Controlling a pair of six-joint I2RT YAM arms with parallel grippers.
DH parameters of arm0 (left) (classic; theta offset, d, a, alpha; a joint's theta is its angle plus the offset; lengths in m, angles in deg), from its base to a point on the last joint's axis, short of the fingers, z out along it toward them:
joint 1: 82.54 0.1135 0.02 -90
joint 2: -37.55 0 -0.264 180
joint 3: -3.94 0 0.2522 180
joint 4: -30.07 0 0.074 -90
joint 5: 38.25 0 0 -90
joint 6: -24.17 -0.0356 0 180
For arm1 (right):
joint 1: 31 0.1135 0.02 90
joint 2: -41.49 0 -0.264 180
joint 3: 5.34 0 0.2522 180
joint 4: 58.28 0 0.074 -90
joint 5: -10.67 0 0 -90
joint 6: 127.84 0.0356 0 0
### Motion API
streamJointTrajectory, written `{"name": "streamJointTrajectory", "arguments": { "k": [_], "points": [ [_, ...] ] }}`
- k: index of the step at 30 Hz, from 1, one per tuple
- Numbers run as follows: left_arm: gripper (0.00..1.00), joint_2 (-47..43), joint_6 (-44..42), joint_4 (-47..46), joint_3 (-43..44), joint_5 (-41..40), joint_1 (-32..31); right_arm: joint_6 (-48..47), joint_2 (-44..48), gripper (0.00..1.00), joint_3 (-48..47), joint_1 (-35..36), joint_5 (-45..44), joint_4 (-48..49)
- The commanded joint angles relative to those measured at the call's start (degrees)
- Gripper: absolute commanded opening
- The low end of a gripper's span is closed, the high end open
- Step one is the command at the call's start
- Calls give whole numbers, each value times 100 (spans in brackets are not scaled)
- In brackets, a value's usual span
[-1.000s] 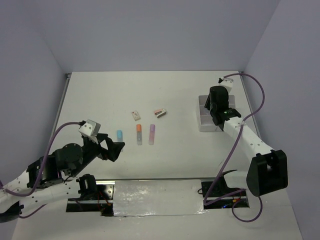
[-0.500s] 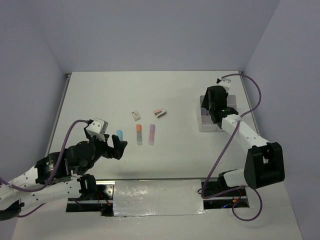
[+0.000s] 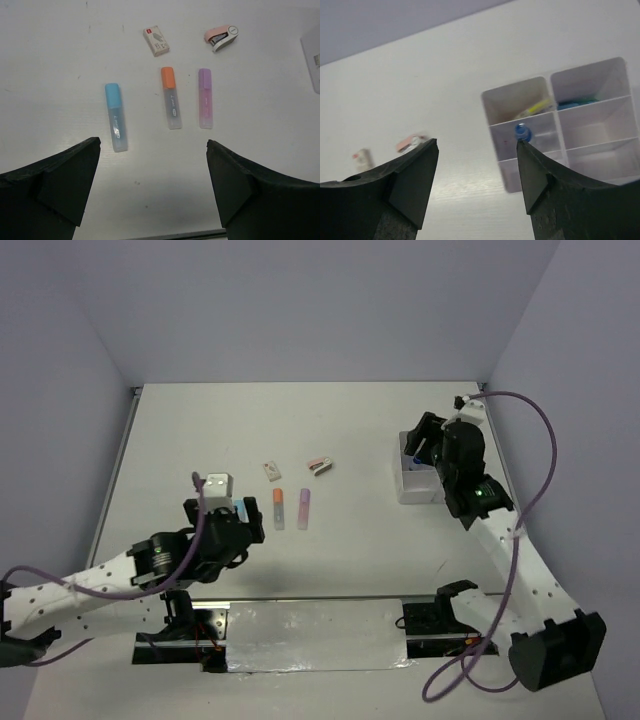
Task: Sort the stationery into containers
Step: Place the stationery in the storage box, then pick up the pen from the center of the board.
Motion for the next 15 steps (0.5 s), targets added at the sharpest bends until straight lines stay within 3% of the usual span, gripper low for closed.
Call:
{"name": "streamJointTrajectory", "arguments": {
  "k": [1,3,7,8,15],
  "points": [
    [99,693,373,-614,-5,-315,27,104,605,71,-152,319,687,-536],
    [99,1315,540,-703,117,-219,211,139,703,71,-117,626,820,-730],
    [99,2337,243,-1273,372,1000,1537,175,896,71,67,1400,698,-1074],
    [99,2713,111,-1371,486,1334,1669,192,888,70,77,1549,706,-1135],
    [99,4393,-268,-1714,1181,1724,2057,394,598,69,287,2490,777,-1285]
  ]
}}
